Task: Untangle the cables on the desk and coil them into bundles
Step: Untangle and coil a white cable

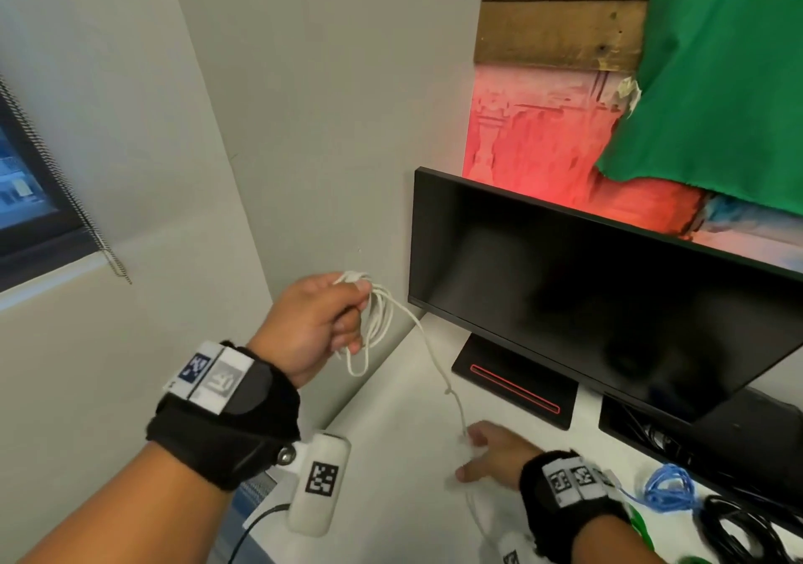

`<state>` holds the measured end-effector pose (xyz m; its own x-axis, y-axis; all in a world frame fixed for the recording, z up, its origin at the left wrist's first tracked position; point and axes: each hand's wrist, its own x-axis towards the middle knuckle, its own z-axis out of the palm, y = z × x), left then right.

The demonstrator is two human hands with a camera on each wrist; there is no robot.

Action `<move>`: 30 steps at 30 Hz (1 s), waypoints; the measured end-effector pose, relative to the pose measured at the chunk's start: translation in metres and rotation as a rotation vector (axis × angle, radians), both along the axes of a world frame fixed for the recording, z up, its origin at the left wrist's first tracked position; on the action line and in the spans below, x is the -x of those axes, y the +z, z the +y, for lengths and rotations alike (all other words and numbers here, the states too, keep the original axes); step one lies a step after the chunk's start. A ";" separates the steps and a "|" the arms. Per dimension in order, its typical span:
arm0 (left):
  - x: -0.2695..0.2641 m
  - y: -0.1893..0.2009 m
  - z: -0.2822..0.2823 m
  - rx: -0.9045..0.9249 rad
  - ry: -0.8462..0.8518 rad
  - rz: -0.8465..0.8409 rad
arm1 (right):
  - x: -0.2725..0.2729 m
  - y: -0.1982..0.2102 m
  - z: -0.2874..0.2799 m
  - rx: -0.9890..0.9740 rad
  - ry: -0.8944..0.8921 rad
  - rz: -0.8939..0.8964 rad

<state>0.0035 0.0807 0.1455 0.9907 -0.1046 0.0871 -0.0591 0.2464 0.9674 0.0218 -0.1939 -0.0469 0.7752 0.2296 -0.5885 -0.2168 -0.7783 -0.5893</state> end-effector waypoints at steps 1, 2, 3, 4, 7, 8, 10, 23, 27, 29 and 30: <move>-0.001 -0.008 -0.003 -0.017 0.010 0.025 | -0.005 0.016 -0.004 -0.102 -0.061 -0.038; -0.001 -0.015 -0.006 -0.021 0.018 0.045 | -0.010 0.033 -0.007 -0.237 -0.149 -0.104; -0.002 -0.022 -0.008 -0.018 0.021 0.064 | -0.013 0.047 -0.008 -0.394 -0.225 -0.181; -0.002 -0.027 -0.010 -0.007 0.021 0.084 | -0.013 0.062 -0.005 -0.529 -0.265 -0.219; -0.003 -0.033 -0.019 0.041 -0.004 0.110 | -0.005 0.084 0.018 -0.641 -0.084 -0.195; -0.003 -0.032 -0.022 0.061 -0.009 0.111 | -0.001 0.083 0.029 -0.590 0.026 -0.201; -0.002 -0.027 -0.022 0.101 -0.007 0.122 | 0.003 0.079 0.045 -0.589 0.112 -0.241; 0.034 -0.024 -0.027 0.306 -0.498 0.321 | -0.025 0.076 0.034 -0.967 -0.545 -0.219; 0.022 -0.034 -0.038 0.462 -0.343 0.192 | 0.030 0.055 0.083 -0.511 -0.014 -0.232; 0.016 -0.048 -0.033 0.178 -0.122 0.143 | 0.052 0.060 0.087 -0.501 0.142 -0.209; 0.015 -0.056 -0.027 0.000 -0.045 0.112 | 0.056 0.067 0.083 -0.494 0.201 -0.229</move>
